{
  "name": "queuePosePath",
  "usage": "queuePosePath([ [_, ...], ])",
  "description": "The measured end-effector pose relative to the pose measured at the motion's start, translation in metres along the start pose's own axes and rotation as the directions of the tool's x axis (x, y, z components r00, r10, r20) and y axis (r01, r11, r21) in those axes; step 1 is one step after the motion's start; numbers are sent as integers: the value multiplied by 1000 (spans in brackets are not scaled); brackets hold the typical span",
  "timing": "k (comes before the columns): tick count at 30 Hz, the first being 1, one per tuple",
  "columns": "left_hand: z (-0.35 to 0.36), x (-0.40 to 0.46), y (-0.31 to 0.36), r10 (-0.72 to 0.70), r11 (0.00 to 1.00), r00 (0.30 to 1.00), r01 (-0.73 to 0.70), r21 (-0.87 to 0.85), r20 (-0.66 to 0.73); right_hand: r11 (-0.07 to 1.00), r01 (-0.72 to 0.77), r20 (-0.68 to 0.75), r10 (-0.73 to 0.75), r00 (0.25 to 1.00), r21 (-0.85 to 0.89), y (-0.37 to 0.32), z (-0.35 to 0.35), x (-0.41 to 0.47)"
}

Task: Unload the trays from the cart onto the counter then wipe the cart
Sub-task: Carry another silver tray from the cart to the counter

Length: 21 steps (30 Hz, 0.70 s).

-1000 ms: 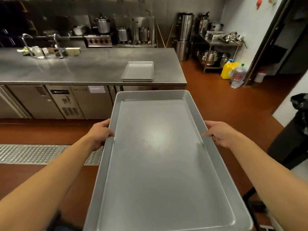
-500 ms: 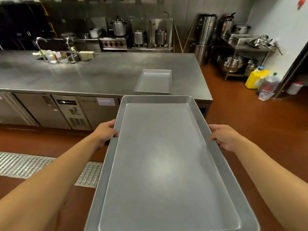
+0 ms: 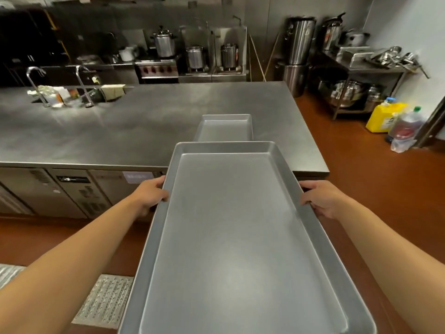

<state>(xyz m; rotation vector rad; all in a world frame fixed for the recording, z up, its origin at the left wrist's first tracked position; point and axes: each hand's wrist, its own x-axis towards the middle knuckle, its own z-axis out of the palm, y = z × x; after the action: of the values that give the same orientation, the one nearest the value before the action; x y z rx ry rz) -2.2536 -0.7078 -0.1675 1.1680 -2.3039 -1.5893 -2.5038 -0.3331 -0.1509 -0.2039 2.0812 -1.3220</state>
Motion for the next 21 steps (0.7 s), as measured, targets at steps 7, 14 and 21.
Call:
queuePosePath([
  [7, -16, 128, 52, 5, 1000, 999, -6, -18, -32, 999, -21, -12, 21, 1000, -38, -71, -1, 142],
  [14, -30, 256, 87, -20, 997, 1000, 19, -69, -14, 997, -14, -52, 10, 999, -76, -126, 16, 268],
  [21, -50, 436, 107, -56, 998, 997, 58, -34, 57, 990, -96, -117, 84, 990, -102, -170, 54, 420],
])
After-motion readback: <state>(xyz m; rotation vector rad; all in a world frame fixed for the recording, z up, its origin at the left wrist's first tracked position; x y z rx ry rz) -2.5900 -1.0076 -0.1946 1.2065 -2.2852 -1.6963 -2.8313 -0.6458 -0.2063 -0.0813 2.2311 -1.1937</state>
